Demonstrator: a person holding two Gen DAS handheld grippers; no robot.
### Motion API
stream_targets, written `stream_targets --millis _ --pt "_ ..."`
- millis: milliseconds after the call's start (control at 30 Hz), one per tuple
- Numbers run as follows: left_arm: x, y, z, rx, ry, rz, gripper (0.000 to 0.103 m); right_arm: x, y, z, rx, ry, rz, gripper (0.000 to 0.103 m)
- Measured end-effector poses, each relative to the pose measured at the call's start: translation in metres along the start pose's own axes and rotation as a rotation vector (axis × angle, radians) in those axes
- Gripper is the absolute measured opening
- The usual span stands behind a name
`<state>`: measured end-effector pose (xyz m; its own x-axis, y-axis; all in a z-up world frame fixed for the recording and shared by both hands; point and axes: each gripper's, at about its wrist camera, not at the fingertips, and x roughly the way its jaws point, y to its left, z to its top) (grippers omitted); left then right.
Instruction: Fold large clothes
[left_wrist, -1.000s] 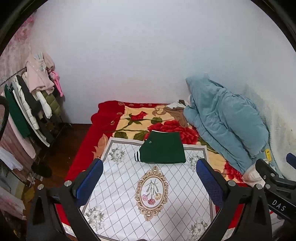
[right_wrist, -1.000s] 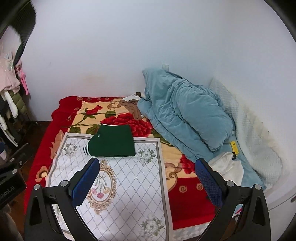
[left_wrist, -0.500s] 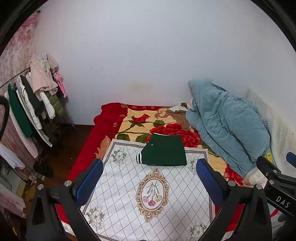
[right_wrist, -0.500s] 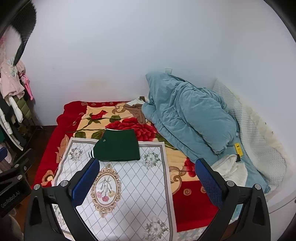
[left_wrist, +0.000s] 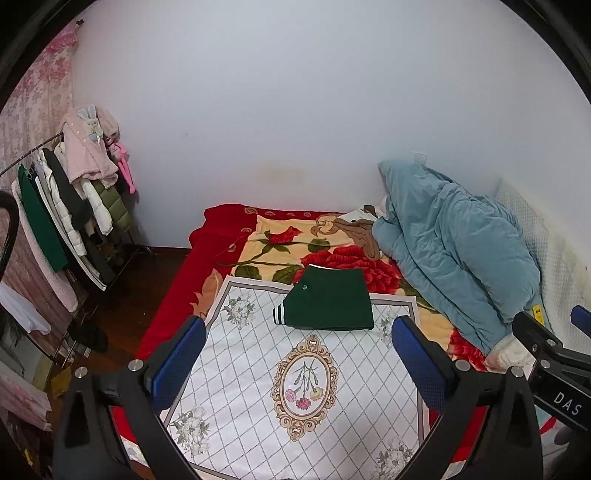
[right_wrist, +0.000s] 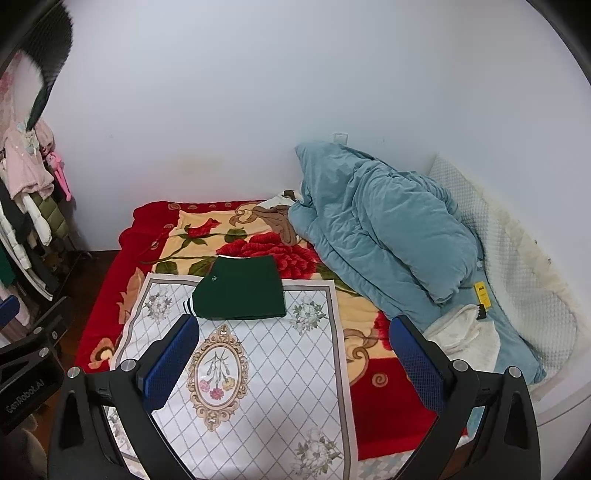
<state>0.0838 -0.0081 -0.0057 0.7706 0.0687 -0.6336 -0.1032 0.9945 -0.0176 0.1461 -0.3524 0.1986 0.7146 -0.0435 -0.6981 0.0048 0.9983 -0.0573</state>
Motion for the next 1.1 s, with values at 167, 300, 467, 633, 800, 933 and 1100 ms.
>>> stream_targets --millis 167,300,467,633,800,933,1100 --pt "-0.0006 -0.0005 0.0001 0.003 -0.002 0.000 0.103 -0.0042 -0.0011 -0.0042 -0.001 -0.002 -0.002 0.103" --pt "-0.0016 -0.0004 0.0002 0.001 -0.002 -0.004 0.103 -0.0049 0.0003 -0.0034 -0.001 -0.006 -0.001 0.103" --pt "-0.0040 0.0006 0.0002 0.004 -0.003 -0.006 0.103 -0.0045 0.0004 -0.0013 -0.002 -0.009 -0.001 0.103" --pt "-0.0047 0.0005 0.0001 0.006 -0.002 -0.007 0.103 -0.0031 0.0017 0.0029 -0.006 -0.012 0.000 0.103" --pt "-0.0046 0.0008 0.0000 0.005 -0.001 -0.009 0.103 -0.0068 0.0022 -0.0006 -0.004 -0.014 -0.003 0.103" --pt "-0.0067 0.0017 0.0002 0.007 -0.003 -0.008 0.103 -0.0086 0.0036 0.0014 -0.010 -0.018 -0.002 0.103" --pt "-0.0081 0.0027 -0.0002 0.007 -0.005 -0.007 0.103 -0.0097 0.0063 0.0039 -0.016 -0.020 -0.004 0.103"
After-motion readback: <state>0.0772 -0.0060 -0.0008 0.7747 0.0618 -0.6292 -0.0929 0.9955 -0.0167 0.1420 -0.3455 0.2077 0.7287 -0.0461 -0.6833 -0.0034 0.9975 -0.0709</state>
